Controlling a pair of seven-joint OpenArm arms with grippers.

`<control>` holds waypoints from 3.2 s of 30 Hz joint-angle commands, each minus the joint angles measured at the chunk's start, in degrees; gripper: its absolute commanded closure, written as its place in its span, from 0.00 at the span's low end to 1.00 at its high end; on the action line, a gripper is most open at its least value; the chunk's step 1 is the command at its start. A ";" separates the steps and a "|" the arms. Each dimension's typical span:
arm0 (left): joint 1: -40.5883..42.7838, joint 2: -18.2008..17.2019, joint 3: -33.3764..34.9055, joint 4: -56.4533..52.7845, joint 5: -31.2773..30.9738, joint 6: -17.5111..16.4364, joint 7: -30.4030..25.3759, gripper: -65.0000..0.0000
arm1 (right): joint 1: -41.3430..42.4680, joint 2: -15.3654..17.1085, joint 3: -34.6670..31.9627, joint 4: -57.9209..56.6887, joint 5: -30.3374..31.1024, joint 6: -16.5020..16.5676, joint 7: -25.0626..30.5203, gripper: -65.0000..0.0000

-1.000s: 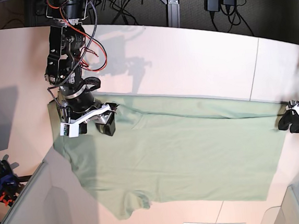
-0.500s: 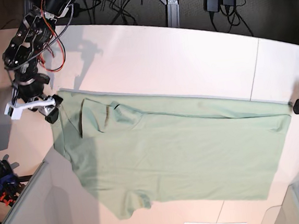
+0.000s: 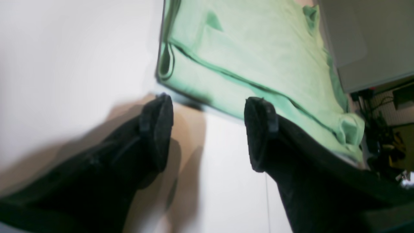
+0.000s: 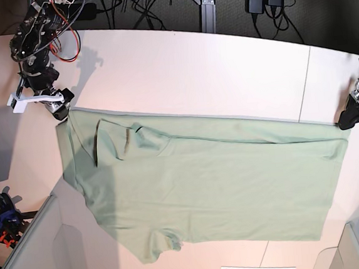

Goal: Fold the T-shirt properly
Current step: 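Lay the folded edge down and release both grippers, then move both grippers to the shirt's hem corners and grasp them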

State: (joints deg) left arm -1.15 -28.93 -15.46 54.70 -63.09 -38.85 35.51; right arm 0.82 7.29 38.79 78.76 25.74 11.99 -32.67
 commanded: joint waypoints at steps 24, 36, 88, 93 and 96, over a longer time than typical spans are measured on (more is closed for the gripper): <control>-3.80 3.74 0.57 -0.33 10.71 8.24 -1.64 0.41 | 7.39 -5.57 -6.93 -0.31 -2.93 -0.66 -0.48 0.37; -3.80 4.63 0.55 -0.31 17.51 3.72 -4.24 1.00 | 6.05 -5.27 -6.93 -0.17 -6.36 2.34 -0.26 1.00; 24.35 -6.14 -8.41 22.32 4.11 -1.15 3.34 0.59 | -24.13 -1.27 -2.43 25.49 1.07 3.28 -3.34 0.46; 24.33 -7.56 -12.70 22.62 1.97 -1.15 3.96 0.59 | -23.34 -0.59 -0.28 25.51 1.05 3.28 -3.17 0.46; 24.33 -8.04 -13.35 24.02 1.97 -1.15 3.96 0.59 | -22.03 0.31 2.36 25.51 1.03 3.26 -3.17 0.46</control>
State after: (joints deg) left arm 23.29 -35.73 -28.36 77.69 -59.90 -39.70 40.34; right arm -21.37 6.59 40.69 103.18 26.26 15.09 -37.34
